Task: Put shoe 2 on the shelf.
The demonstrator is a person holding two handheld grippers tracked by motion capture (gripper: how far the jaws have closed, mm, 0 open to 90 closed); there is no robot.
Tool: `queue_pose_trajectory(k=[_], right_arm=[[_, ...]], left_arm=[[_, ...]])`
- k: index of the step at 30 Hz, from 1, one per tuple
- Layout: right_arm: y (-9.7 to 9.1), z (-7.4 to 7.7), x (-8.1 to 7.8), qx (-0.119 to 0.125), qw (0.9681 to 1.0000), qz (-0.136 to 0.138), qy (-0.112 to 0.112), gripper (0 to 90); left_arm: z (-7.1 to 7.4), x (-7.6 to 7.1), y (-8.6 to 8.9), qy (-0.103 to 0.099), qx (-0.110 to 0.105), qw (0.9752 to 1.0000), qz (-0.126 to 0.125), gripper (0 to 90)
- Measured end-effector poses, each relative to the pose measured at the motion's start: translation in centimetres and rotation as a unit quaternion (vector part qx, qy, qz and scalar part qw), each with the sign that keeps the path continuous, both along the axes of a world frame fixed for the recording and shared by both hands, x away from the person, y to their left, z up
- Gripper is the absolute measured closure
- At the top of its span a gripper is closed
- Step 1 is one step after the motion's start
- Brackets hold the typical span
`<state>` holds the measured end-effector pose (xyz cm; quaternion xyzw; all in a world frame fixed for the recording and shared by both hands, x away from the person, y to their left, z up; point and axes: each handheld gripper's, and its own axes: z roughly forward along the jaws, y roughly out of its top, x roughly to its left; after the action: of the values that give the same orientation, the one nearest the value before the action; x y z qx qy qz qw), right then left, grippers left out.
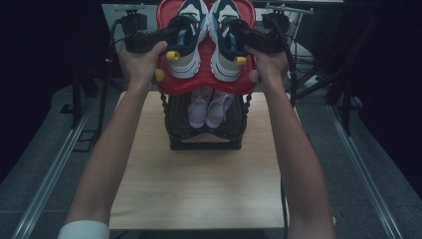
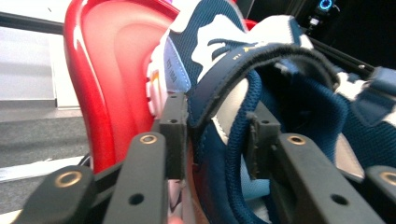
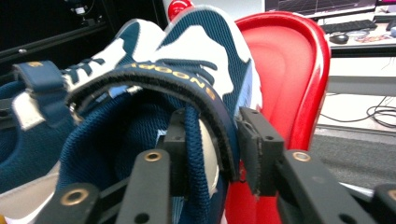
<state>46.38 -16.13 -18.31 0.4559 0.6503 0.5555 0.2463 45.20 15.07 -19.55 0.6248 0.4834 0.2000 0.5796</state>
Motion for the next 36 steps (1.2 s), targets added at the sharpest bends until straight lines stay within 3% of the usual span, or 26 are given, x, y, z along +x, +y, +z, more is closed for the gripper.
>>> queue_pose_trajectory(k=[4,9,14,22,30,36], right_arm=[[0.3,-0.2,0.1,-0.006,0.9999,0.011,0.004,60.8],[0.3,-0.3,0.2,-0.004,0.9998,0.018,0.006,52.8],[0.3,-0.3,0.3,0.005,0.9995,0.031,0.006,46.3],[-0.7,-0.3,0.4,0.060,0.9961,0.065,0.004,42.8],[-1.1,-0.8,0.6,0.068,0.9949,0.074,0.008,44.2],[-1.9,-0.4,-0.1,0.077,0.9928,0.091,-0.008,45.3]], left_arm=[[-0.1,-0.1,-0.4,-0.001,0.008,1.0000,-0.003,59.7],[-0.1,0.2,0.0,0.022,-0.012,0.9994,-0.022,47.2],[0.0,0.2,0.3,0.016,-0.012,0.9994,-0.028,40.2],[0.1,0.1,0.9,0.012,-0.019,0.9990,-0.038,37.8],[0.1,0.1,1.0,0.013,-0.019,0.9988,-0.043,37.6],[0.2,-0.1,1.7,0.011,-0.022,0.9985,-0.050,37.4]])
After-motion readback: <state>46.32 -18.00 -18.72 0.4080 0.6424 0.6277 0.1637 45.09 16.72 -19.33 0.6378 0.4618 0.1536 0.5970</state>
